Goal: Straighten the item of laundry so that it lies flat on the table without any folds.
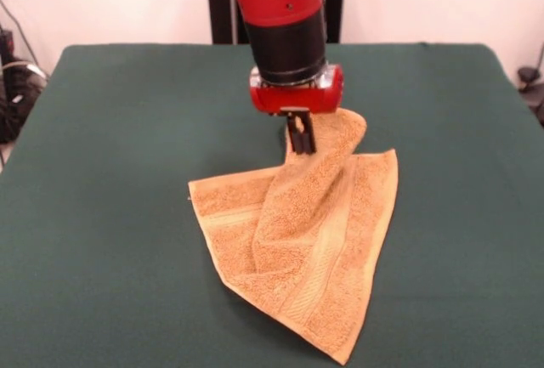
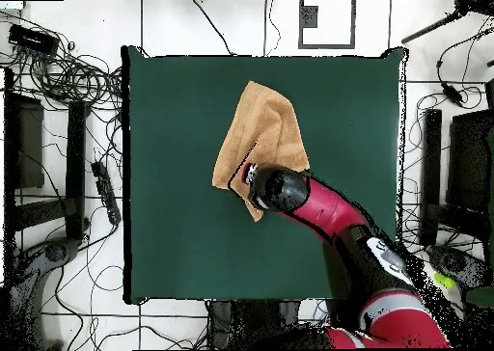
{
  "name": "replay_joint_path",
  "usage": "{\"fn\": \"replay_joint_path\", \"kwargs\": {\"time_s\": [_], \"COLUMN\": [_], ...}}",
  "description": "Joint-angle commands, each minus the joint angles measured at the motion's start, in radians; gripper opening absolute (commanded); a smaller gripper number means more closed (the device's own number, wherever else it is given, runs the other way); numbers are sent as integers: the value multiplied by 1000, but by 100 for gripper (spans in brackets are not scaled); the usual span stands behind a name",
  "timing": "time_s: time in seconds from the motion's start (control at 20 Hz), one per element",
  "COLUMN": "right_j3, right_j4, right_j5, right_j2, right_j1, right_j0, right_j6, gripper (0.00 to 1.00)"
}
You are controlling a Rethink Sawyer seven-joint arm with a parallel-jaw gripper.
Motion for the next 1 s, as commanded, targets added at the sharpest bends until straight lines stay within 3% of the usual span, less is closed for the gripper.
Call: {"fn": "replay_joint_path", "kwargs": {"time_s": [0.05,0.35,0.45,0.55,0.7,0.9,1.0], "right_j3": [242,307,305,264,154,-65,-136], "right_j4": [202,248,247,224,141,28,-13], "right_j5": [-48,-131,-120,-72,41,104,98], "right_j2": [318,475,471,391,176,-76,-138], "right_j1": [-20,8,-1,-26,-69,5,33], "right_j0": [-113,-215,-207,-150,-11,132,160], "right_j6": [320,317,319,295,235,151,126], "gripper": [0,0,0,0,0,0,0]}}
